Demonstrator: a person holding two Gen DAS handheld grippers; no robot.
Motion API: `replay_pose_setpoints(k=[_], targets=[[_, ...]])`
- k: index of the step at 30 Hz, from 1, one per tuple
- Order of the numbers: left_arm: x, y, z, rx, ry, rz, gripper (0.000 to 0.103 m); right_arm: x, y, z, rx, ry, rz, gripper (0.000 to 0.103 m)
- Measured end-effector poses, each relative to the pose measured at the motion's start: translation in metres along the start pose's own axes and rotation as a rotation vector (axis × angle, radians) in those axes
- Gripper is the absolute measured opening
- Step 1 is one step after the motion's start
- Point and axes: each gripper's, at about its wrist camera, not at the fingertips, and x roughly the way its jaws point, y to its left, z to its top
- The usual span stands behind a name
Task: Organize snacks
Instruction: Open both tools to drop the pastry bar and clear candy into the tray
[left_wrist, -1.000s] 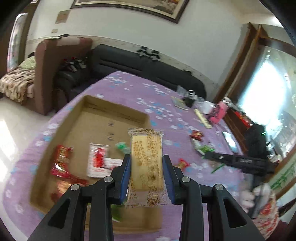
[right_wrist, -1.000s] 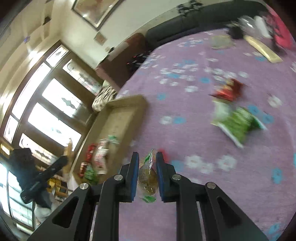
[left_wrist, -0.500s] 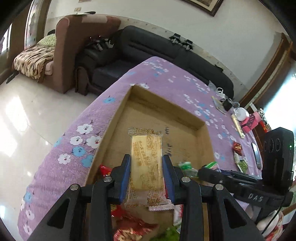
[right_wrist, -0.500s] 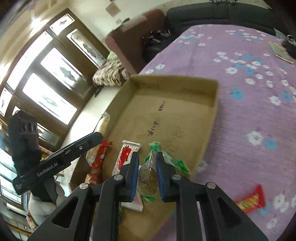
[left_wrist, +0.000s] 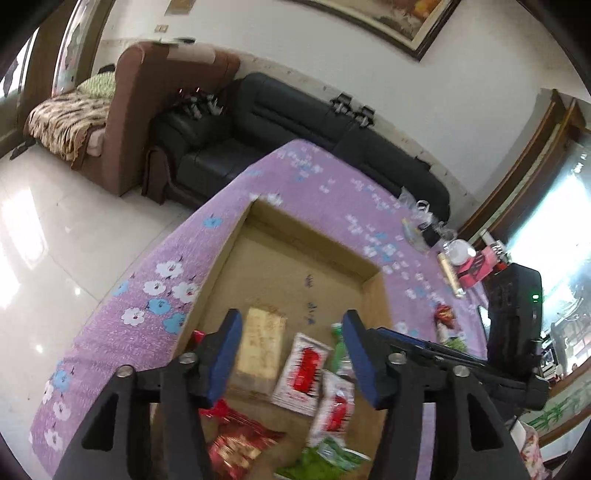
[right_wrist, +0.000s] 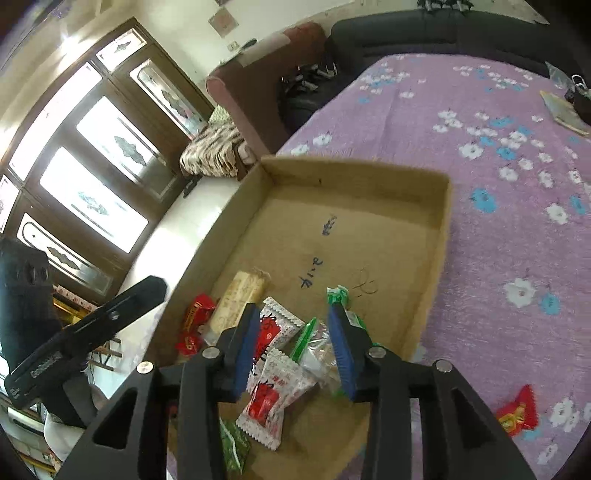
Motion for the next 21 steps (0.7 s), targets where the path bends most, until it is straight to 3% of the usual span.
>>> replay_pose_setpoints(k=[2, 6, 13, 16, 21], targets=[[-0.011, -0.011, -0.002, 0.011, -0.019, -0.018, 0.072, -0.021, -0.008, -0.004, -0.007, -0.036, -0.019, 0.042], [-0.024, -0.035, -0.011, 0.034, -0.030, -0.074, 0.075, -0.060, -0.038, -0.014, 0.015, -0.091, -0.064, 0.044], [-0.017, -0.095, -0.035, 0.125, 0.021, -0.163, 0.078, -0.148, -0.146, -0.049, 0.179, -0.205, -0.252, 0.044], [0.000, -0.124, -0.050, 0.175, 0.073, -0.188, 0.078, -0.166, -0.183, -0.061, 0.269, -0.221, -0.290, 0.045], [0.022, -0.161, -0.074, 0.253, 0.148, -0.204, 0.078, -0.164, -0.210, -0.072, 0.327, -0.229, -0.302, 0.051]])
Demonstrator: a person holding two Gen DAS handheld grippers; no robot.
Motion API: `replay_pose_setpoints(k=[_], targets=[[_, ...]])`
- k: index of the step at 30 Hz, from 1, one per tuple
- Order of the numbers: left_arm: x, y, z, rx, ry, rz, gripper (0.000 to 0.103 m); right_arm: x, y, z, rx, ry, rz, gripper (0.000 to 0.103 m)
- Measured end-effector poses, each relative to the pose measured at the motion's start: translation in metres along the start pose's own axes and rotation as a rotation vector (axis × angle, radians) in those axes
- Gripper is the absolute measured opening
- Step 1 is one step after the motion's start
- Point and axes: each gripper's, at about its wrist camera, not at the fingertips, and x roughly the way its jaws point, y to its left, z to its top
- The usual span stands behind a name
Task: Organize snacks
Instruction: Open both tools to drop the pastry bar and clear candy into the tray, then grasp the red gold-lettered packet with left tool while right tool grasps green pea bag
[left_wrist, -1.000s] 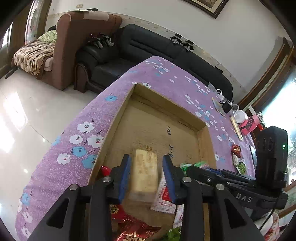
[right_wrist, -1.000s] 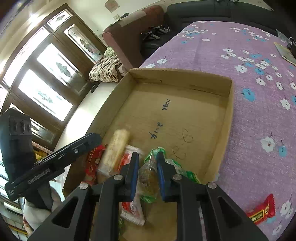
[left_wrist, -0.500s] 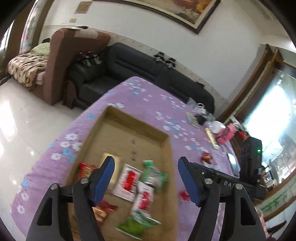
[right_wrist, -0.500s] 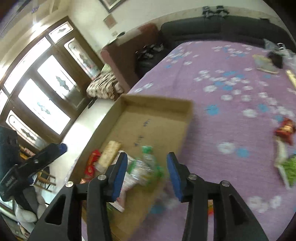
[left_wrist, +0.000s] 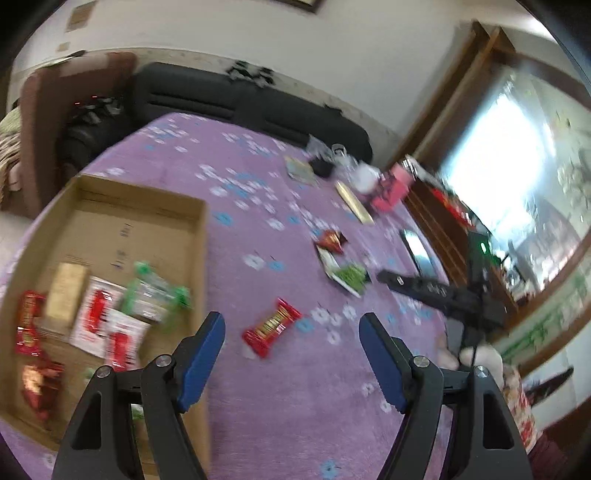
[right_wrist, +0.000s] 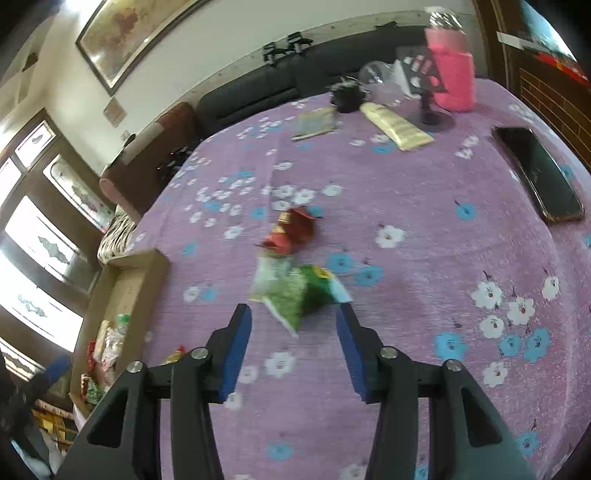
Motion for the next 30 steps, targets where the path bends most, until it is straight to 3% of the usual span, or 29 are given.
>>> replay_pose_setpoints(k=[6, 13, 14, 15, 18, 21, 27, 28, 30], targets=[[0.033, -0.017, -0.009, 0.054, 0.098, 0.046, 0.078, 0.032, 0.001, 0.000, 0.018, 0.026, 0.016, 0.052], [0.067, -0.020, -0.006, 0.100, 0.142, 0.097, 0.078, 0.057, 0.011, 0.002, 0.006, 0.017, 0.002, 0.051], [0.074, -0.021, -0.005, 0.114, 0.151, 0.107, 0.078, 0.058, 0.011, 0.002, -0.010, 0.013, -0.010, 0.044], [0.081, -0.022, -0.004, 0.129, 0.158, 0.124, 0.078, 0.058, 0.010, 0.001, -0.020, 0.007, -0.032, 0.030], [0.097, -0.022, -0.002, 0.169, 0.174, 0.173, 0.078, 0.056, 0.004, 0.000, -0.011, 0.003, -0.015, 0.021], [0.111, -0.024, -0.001, 0.224, 0.190, 0.215, 0.078, 0.050, 0.004, 0.000, -0.025, -0.001, 0.002, 0.014], [0.129, -0.024, -0.012, 0.311, 0.269, 0.254, 0.078, 0.044, 0.003, -0.001, -0.008, 0.024, 0.078, 0.012], [0.129, -0.025, -0.014, 0.324, 0.269, 0.263, 0.076, 0.042, 0.001, -0.001, 0.008, 0.032, 0.107, 0.012], [0.125, -0.028, -0.018, 0.347, 0.263, 0.263, 0.051, 0.039, -0.002, 0.000, 0.026, 0.036, 0.139, 0.011]])
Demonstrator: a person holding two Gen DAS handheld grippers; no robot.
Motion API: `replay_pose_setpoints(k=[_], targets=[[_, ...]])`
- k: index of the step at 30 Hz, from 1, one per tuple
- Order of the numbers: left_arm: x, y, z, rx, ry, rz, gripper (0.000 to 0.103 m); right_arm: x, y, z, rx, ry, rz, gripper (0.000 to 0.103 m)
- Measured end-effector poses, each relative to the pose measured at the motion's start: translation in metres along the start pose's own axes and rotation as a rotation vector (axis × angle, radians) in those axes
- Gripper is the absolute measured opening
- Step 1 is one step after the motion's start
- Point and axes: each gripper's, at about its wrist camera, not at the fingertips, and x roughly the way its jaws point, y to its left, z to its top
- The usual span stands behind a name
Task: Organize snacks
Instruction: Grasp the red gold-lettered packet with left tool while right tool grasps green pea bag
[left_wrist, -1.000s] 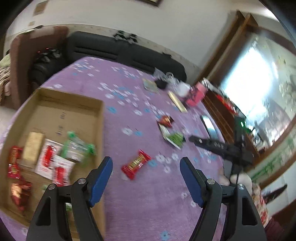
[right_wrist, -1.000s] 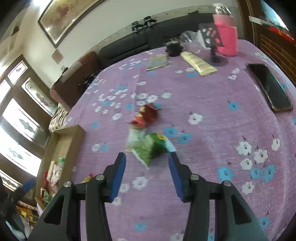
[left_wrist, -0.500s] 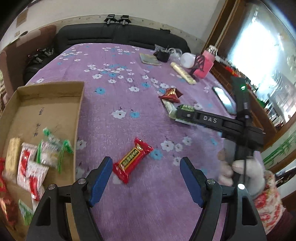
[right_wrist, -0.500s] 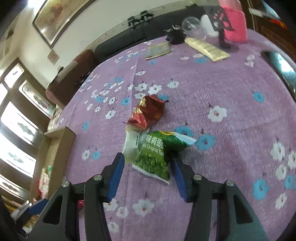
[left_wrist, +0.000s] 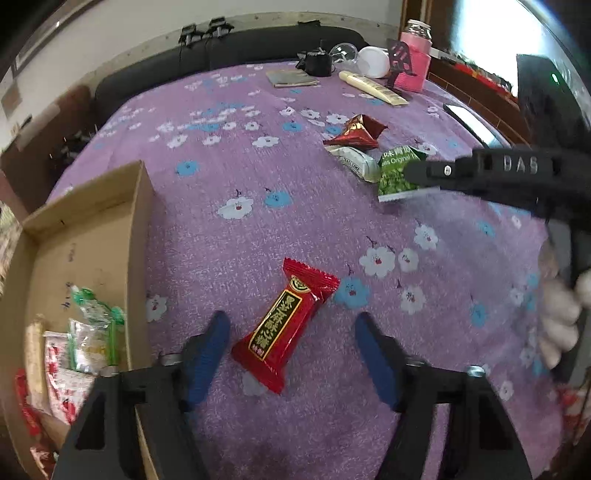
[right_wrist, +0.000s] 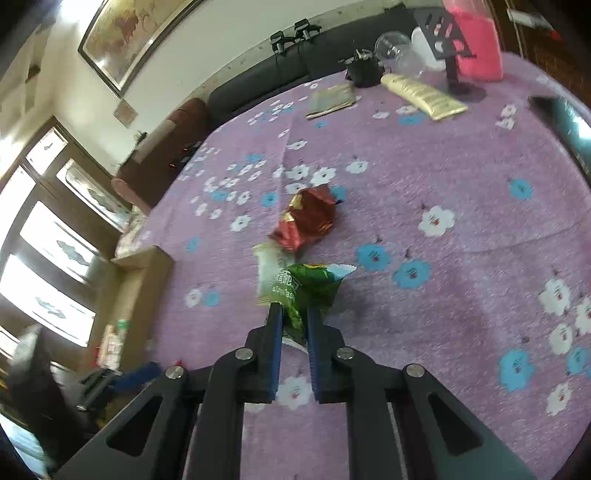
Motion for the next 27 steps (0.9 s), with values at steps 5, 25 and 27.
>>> replay_pose_setpoints(k=[5, 25, 27], targets=[[-0.005, -0.007, -0.003, -0.011, -0.006, -0.059, 0.022, -0.007, -0.006, 0.002, 0.029, 0.007, 0.051, 0.011], [-0.004, -0.013, -0.007, -0.129, -0.073, -0.097, 0.020, 0.019, 0.007, -0.004, -0.067, -0.010, -0.102, 0.019], [-0.009, -0.009, -0.011, -0.159, -0.079, -0.119, 0.020, 0.018, 0.001, -0.005, -0.034, 0.001, -0.065, 0.013]])
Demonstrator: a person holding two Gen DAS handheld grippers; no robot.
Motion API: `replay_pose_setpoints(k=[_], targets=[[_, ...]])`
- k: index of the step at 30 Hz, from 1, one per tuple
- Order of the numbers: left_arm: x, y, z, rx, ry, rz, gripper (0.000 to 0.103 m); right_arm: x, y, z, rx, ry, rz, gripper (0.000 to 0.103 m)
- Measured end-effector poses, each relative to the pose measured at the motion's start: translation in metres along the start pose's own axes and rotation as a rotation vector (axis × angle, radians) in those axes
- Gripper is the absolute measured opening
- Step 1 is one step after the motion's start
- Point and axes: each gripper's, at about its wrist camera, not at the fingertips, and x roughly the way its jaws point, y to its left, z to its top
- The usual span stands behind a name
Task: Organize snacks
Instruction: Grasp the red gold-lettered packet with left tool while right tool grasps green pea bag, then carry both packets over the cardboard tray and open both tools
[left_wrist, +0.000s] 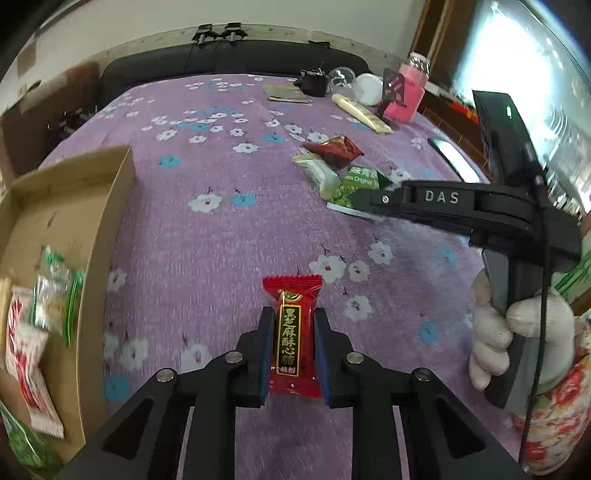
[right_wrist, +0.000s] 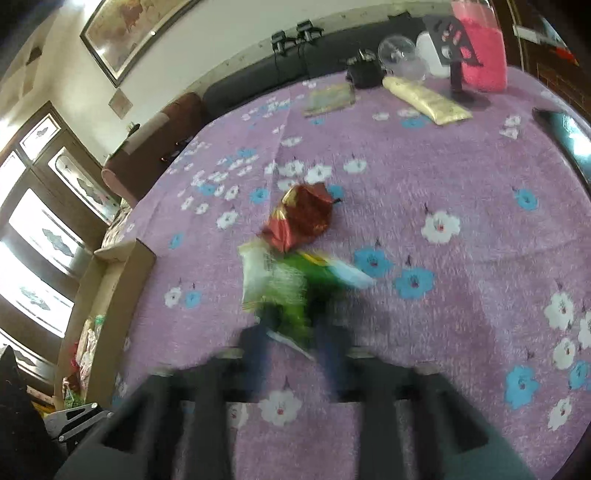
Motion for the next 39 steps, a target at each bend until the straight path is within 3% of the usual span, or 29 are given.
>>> replay_pose_setpoints(k=[3, 11, 15, 18, 20, 22, 26, 28, 30, 31, 35, 39], targets=[[-0.018, 0.009, -0.006, -0.053, -0.037, -0.030, 0.020, -0.008, -0.001, -0.004, -0.001, -0.018, 0.003, 0.008], [-0.084, 0.047, -0.027, -0.149, -0.159, -0.045, 0.020, -0.033, 0.022, -0.024, -0.057, -0.063, 0.003, 0.008], [-0.099, 0.070, -0.037, -0.199, -0.179, -0.058, 0.020, -0.048, 0.033, -0.033, -0.065, -0.076, 0.031, 0.008], [-0.092, 0.071, -0.037, -0.204, -0.153, -0.090, 0.021, -0.060, 0.039, -0.041, -0.086, -0.080, 0.033, 0.008], [-0.076, 0.057, -0.031, -0.155, -0.104, -0.093, 0.037, -0.067, 0.041, -0.046, -0.093, -0.074, 0.031, 0.008], [-0.058, 0.038, -0.024, -0.098, -0.084, -0.091, 0.043, -0.073, 0.041, -0.051, -0.098, -0.067, 0.032, 0.008], [-0.021, 0.012, -0.007, -0.032, -0.033, -0.083, 0.043, -0.084, 0.042, -0.059, -0.118, -0.055, 0.024, 0.008], [-0.001, -0.002, 0.003, 0.045, -0.013, -0.005, 0.043, -0.091, 0.043, -0.062, -0.132, -0.050, 0.018, 0.008], [0.011, -0.014, 0.004, 0.112, 0.013, 0.050, 0.033, -0.096, 0.044, -0.064, -0.144, -0.050, 0.013, 0.008], [0.010, -0.016, 0.002, 0.141, 0.001, 0.069, 0.021, -0.098, 0.044, -0.064, -0.148, -0.051, 0.013, 0.008], [0.001, -0.011, -0.004, 0.130, 0.000, 0.036, 0.019, -0.102, 0.047, -0.063, -0.167, -0.054, 0.015, 0.006], [-0.020, 0.007, -0.006, 0.053, -0.041, -0.008, 0.019, -0.098, 0.059, -0.062, -0.196, -0.046, 0.033, 0.003]])
